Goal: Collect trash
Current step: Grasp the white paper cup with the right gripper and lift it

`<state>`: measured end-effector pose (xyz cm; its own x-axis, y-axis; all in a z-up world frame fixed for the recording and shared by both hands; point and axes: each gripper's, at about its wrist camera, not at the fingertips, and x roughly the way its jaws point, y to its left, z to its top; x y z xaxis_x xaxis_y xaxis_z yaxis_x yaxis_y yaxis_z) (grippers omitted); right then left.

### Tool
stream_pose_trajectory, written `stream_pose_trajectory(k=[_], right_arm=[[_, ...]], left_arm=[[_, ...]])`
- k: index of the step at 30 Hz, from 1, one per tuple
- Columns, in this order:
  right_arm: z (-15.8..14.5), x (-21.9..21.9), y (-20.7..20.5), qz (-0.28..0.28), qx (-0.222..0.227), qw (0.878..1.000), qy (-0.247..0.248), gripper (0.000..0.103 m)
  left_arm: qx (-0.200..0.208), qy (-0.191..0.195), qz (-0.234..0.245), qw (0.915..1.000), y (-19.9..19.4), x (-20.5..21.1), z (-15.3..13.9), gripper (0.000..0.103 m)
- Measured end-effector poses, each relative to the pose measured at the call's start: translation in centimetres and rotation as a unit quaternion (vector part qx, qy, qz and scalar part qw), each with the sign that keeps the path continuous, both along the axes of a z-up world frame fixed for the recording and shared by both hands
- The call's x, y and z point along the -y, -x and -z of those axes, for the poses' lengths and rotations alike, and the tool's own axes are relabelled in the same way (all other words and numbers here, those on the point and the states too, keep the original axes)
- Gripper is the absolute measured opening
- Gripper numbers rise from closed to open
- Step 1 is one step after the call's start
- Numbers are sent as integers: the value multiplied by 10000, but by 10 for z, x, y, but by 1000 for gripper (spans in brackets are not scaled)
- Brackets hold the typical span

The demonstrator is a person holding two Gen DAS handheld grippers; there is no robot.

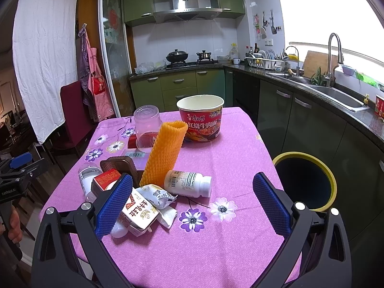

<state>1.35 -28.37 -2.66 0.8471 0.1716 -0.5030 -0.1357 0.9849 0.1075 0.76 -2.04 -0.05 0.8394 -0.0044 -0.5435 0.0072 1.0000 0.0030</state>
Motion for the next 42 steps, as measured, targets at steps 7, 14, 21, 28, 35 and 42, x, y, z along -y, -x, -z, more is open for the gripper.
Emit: stream_pose_trajectory(k=[7, 14, 21, 28, 35, 42], right_arm=[[7, 3, -17, 42, -166, 9998, 37, 99], [-9, 15, -49, -103, -235, 9995, 162, 99], [-51, 42, -127, -689, -725, 9950, -78, 99], [-64, 47, -264, -630, -1694, 9833, 213, 99], [-28, 56, -391, -487, -3168, 9472, -74, 83], [22, 49, -447, -359, -3956, 9177, 113, 53]], left_arm=[[-62, -29, 13, 10000, -26, -4, -5, 97], [170, -105, -111, 9997, -89, -20, -28, 97], [179, -131, -259, 9994, -185, -35, -23, 97], [-231, 76, -383, 9990, -270, -42, 21, 97], [-520, -21, -400, 9978, -282, -44, 56, 97], [-590, 112, -374, 9975, -285, -53, 61, 97]])
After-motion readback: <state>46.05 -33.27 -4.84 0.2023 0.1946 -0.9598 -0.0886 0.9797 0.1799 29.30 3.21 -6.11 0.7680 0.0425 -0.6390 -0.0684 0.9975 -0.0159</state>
